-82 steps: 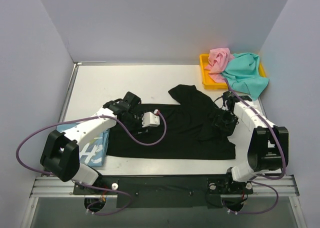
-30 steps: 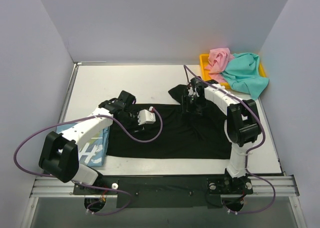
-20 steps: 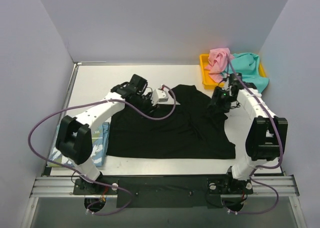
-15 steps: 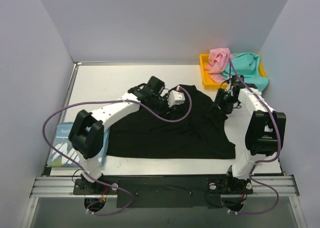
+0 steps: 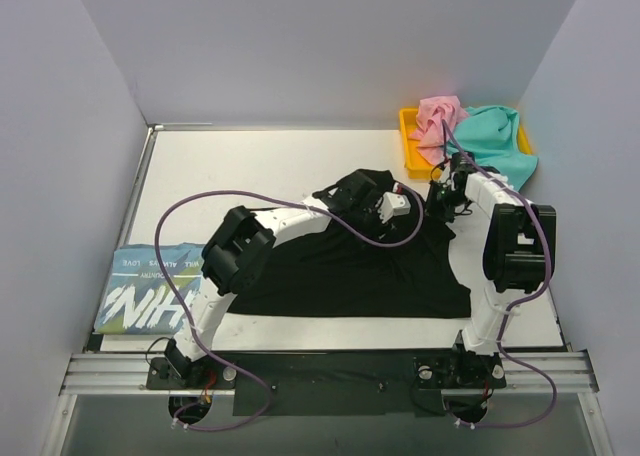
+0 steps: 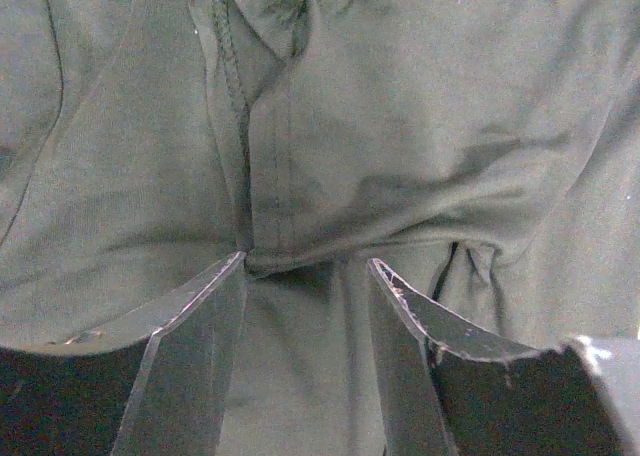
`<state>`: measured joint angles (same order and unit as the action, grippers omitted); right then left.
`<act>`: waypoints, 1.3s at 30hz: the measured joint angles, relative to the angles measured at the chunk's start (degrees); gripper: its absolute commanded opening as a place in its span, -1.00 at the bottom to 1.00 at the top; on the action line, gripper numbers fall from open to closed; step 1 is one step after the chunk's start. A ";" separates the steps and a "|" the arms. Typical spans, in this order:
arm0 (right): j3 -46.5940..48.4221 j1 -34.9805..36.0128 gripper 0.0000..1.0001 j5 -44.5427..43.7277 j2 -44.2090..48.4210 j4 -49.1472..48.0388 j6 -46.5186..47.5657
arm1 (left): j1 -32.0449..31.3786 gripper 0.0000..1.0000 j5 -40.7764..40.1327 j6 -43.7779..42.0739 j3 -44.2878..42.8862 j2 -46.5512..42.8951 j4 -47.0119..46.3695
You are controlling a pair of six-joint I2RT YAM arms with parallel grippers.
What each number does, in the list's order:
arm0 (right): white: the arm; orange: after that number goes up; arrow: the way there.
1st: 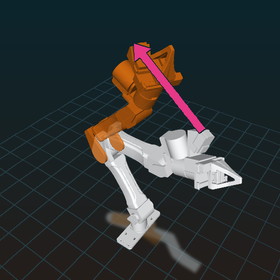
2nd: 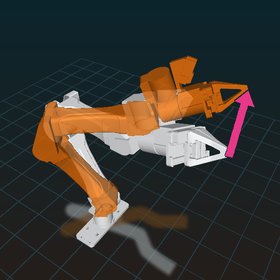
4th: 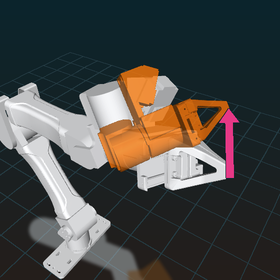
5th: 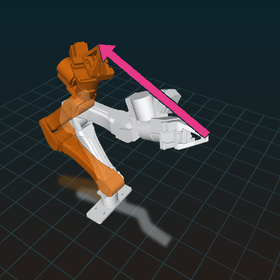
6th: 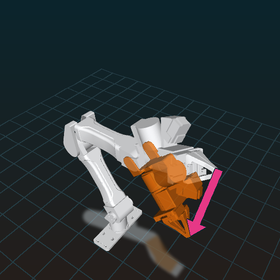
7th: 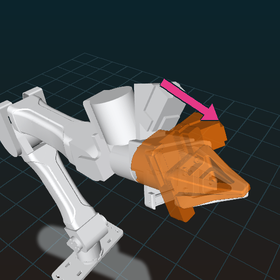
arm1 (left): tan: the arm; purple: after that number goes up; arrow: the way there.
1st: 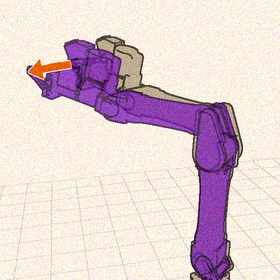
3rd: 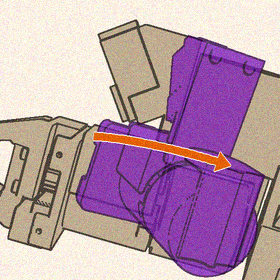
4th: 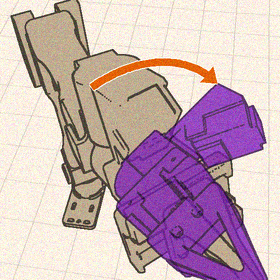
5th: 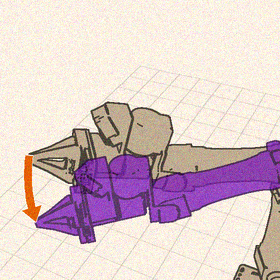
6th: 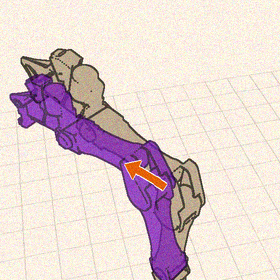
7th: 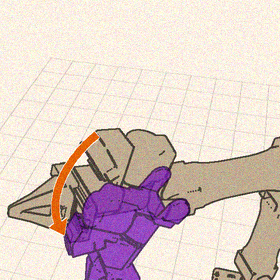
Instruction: Fold and stack the t-shirts
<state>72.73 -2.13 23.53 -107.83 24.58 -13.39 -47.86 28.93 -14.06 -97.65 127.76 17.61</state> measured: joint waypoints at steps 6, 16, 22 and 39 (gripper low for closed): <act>0.15 -0.94 -1.00 0.46 -0.13 -0.15 0.22 | -0.74 -0.20 -0.90 1.90 0.00 1.68 -4.81; 2.73 -3.58 -0.92 0.57 -2.12 -0.46 1.11 | -1.03 -0.35 -3.85 1.84 0.79 3.21 -7.10; 4.74 -3.96 -0.27 -0.55 -3.39 0.07 1.64 | -1.29 -0.34 -5.57 0.66 0.87 3.21 -7.15; -17.73 -2.38 -1.00 -9.73 14.84 -4.17 -10.69 | -2.45 -0.34 -7.98 -1.62 0.42 3.19 -6.38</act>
<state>55.00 -4.51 13.80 -92.99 20.40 -24.08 -50.30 20.95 -15.68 -97.23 130.96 11.22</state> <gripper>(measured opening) 0.001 0.333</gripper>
